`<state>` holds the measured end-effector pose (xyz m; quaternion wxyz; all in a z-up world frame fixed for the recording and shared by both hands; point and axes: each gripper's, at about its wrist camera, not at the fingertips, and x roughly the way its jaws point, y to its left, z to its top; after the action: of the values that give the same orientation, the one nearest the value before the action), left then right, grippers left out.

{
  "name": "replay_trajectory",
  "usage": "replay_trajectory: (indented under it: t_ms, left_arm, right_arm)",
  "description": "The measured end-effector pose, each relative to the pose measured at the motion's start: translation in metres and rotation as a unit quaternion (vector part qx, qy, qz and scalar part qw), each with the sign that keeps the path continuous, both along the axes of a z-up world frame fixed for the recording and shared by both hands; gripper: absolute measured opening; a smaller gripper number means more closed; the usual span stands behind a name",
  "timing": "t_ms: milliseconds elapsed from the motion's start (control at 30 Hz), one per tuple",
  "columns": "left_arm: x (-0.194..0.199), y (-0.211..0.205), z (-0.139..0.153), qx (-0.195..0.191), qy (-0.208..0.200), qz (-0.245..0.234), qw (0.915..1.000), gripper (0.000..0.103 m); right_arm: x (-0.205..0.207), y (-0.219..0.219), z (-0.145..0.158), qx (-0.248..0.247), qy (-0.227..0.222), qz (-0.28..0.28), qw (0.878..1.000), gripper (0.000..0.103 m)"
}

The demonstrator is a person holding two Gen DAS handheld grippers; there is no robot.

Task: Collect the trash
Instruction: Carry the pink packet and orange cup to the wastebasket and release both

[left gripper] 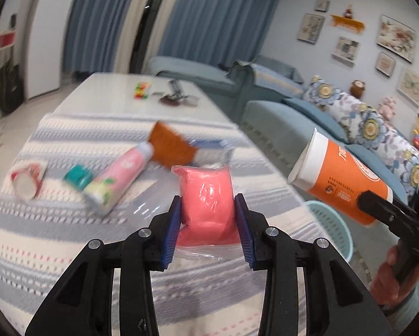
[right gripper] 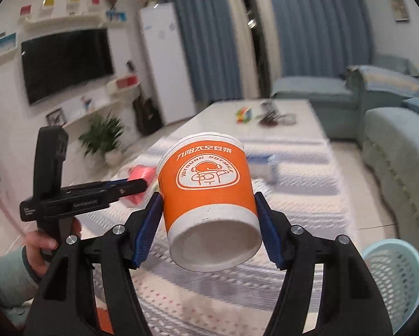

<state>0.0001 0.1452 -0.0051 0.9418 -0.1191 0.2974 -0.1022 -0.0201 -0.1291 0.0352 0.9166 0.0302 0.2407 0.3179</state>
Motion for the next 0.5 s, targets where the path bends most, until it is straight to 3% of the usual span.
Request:
replay_trajectory:
  t_ms: [233, 367, 500]
  left_arm:
    - [0.027, -0.081, 0.034, 0.009, -0.039, -0.086, 0.9954, 0.036]
    - [0.048, -0.143, 0.04, 0.02, -0.045, -0.144, 0.9883, 0.036]
    - [0.071, -0.199, 0.024, 0.03, -0.023, -0.191, 0.9808, 0.036]
  right_arm:
    - [-0.01, -0.081, 0.004, -0.013, -0.029, -0.151, 0.988, 0.062]
    - [-0.008, -0.125, -0.013, -0.05, -0.014, -0.261, 0.964, 0.062]
    - [-0.002, -0.159, -0.042, -0.062, 0.031, -0.338, 0.939, 0.062]
